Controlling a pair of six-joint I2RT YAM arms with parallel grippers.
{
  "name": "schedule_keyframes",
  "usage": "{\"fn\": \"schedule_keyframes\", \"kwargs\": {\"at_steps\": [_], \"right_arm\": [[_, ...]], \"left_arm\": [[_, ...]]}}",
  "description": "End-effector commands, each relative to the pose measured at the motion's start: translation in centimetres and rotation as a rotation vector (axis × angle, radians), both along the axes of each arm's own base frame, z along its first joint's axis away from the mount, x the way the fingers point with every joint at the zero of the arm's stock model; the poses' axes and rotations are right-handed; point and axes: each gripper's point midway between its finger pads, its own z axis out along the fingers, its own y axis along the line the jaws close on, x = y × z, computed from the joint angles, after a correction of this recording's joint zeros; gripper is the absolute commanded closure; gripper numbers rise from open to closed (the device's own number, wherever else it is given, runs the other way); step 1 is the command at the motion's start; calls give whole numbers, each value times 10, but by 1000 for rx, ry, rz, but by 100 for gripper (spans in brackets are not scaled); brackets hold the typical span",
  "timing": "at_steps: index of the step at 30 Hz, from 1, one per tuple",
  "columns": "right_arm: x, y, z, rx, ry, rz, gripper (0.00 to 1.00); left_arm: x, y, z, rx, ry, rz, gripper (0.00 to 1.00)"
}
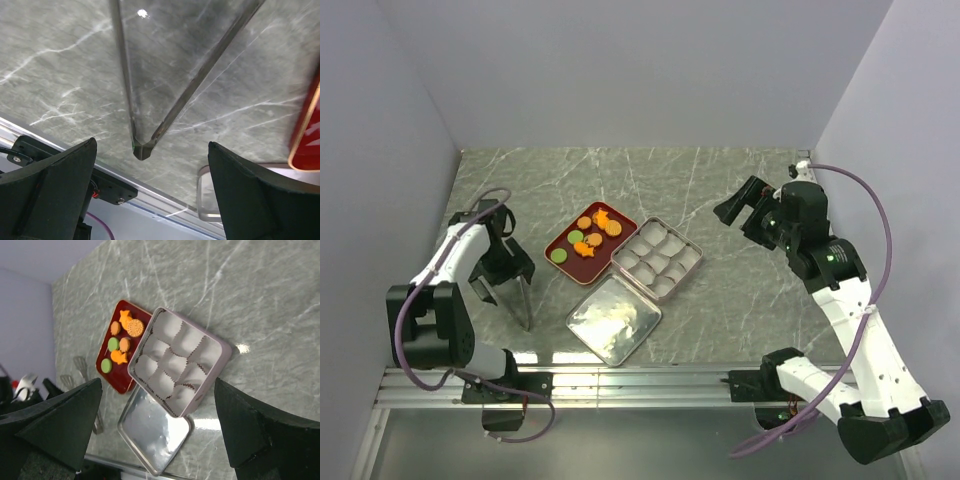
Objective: Pack the cookies
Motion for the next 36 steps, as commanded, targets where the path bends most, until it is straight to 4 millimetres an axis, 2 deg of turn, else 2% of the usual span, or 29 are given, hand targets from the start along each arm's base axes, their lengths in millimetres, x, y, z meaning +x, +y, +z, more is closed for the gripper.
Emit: {"fn": "schedule_keyframes", "kwargs": {"at_steps": [1,2,6,10,17,23,28,33,36], "right_arm": [[0,7,22,-15,-59,42,0],[0,8,23,-18,-63,46,0],[0,10,24,-44,-70,56,0],[3,17,30,-65,-83,80,0],[3,27,35,-74,-91,117,0],[6,27,38,-92,-100,110,0],[8,25,43,-105,-113,99,0],[10,25,47,-108,-119,99,0],[12,26,49,-110,-121,100,0]], "left_arm": [[-2,-5,-10,32,28,-15,1],[-2,-13,-13,40,33,-51,1],[-10,-19,-24,71,85,-55,0],[-24,-11,-33,119,129,-28,1],[-28,-8,-44,140,170,-11,0],[-12,-8,-63,128,174,-45,1],[-7,-4,-78,70,172,-13,1],[3,1,-92,51,144,17,10],[6,6,-101,69,149,0,25]]}}
